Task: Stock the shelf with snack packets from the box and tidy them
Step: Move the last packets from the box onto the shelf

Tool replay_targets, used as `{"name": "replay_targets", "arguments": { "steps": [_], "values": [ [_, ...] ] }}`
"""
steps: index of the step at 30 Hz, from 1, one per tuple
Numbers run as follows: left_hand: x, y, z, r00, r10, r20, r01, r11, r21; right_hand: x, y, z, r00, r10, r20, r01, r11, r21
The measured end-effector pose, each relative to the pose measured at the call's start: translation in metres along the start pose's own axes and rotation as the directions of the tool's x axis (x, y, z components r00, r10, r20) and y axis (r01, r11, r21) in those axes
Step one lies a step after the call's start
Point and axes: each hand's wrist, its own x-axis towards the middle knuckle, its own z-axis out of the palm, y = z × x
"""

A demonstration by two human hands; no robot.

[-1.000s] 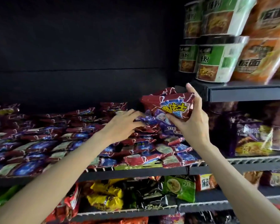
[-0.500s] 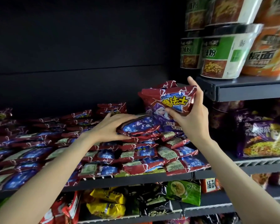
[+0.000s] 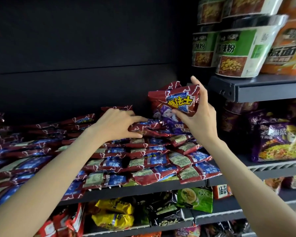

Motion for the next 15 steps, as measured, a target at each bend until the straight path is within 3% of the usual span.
{"name": "replay_targets", "arguments": {
  "steps": [4,6,9,11,15],
  "values": [
    [-0.001,-0.004,0.025,0.994,0.024,-0.107,-0.067,0.909,-0.412,0.000,0.004,-0.004,1.000,0.023,-0.003,-0.023,1.000,-0.017],
    [-0.009,-0.001,0.042,0.968,-0.044,-0.245,-0.087,0.862,-0.499,-0.001,0.007,-0.005,0.999,0.032,0.007,-0.032,0.999,-0.030],
    [-0.013,-0.001,0.059,0.880,-0.119,-0.460,-0.135,0.865,-0.483,-0.001,0.012,-0.005,0.997,0.078,0.011,-0.077,0.995,-0.055],
    [-0.009,-0.002,0.061,0.845,-0.054,-0.532,-0.178,0.909,-0.376,-0.001,0.015,-0.004,0.996,0.087,0.002,-0.086,0.994,-0.074],
    [-0.005,0.002,0.070,0.901,0.065,-0.429,-0.185,0.951,-0.246,-0.001,0.013,-0.003,1.000,0.009,-0.013,-0.011,0.994,-0.111]
  ]
}}
